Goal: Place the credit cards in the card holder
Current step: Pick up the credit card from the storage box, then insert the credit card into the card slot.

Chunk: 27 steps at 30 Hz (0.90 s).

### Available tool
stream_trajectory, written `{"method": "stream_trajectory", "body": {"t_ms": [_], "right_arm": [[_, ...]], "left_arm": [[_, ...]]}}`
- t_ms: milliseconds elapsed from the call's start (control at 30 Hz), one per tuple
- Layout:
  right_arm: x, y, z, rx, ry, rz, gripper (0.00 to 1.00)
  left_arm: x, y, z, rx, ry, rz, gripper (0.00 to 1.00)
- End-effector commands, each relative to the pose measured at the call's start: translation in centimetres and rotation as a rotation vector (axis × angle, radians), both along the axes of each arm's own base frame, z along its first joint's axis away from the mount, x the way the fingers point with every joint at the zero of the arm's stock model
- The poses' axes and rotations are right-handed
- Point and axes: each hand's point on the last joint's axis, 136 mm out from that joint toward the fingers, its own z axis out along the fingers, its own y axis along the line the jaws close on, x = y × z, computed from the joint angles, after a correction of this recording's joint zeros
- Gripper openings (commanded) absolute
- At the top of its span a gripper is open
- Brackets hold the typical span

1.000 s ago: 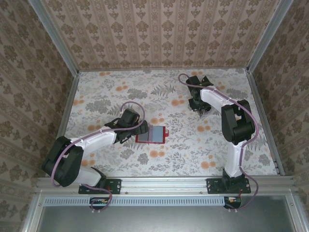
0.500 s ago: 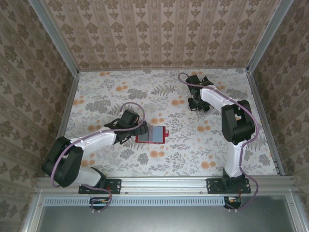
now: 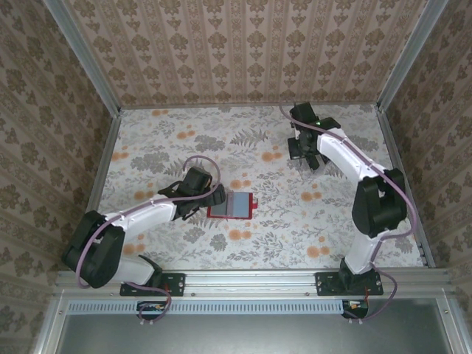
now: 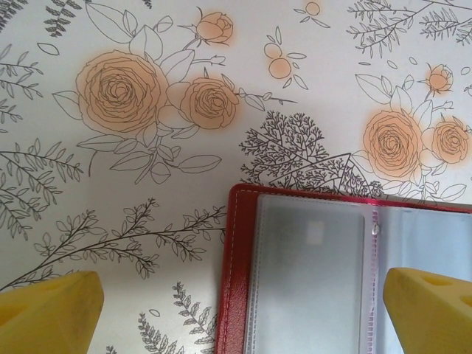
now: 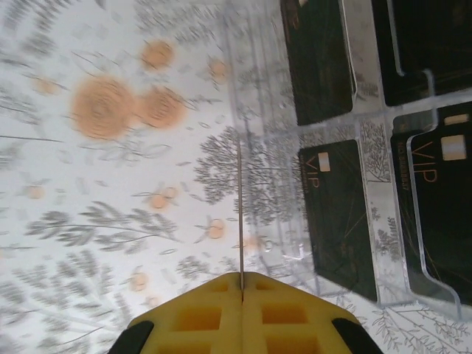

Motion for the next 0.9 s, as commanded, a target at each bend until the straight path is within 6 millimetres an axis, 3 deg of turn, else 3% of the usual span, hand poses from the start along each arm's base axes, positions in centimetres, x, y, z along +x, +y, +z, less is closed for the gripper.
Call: {"method": "stream_trajectory", "body": {"t_ms": [0, 167, 300, 433, 633, 867], "right_arm": [[-2.1, 3.7, 3.0, 0.112, -0.043, 0.039, 0.0], [-5.1, 10.7, 3.0, 0.313, -0.075, 0.078, 0.0], [-7.3, 16.8, 1.3, 0.52, -0.078, 0.079, 0.0], [-9.0, 20.8, -0.7, 0.602, -0.082, 0.065, 0.0], [-10.6, 23.0, -3.5, 0.575, -0.118, -0.001, 0.0], [-10.9, 22.0, -5.5, 0.532, -0.138, -0.076, 0.0]], "left_arm": [[0.1, 1.2, 0.7, 0.042, -0.019, 0.014, 1.0], [-0.4, 2.6, 0.5, 0.098, -0.004, 0.047, 1.0], [-1.3, 3.7, 0.3, 0.139, 0.019, 0.06, 1.0], [-2.3, 4.7, 0.5, 0.158, 0.02, 0.067, 1.0], [-3.2, 5.6, 0.5, 0.145, 0.013, 0.094, 1.0], [-3.4, 5.5, 0.5, 0.135, 0.017, 0.09, 1.0]]}}
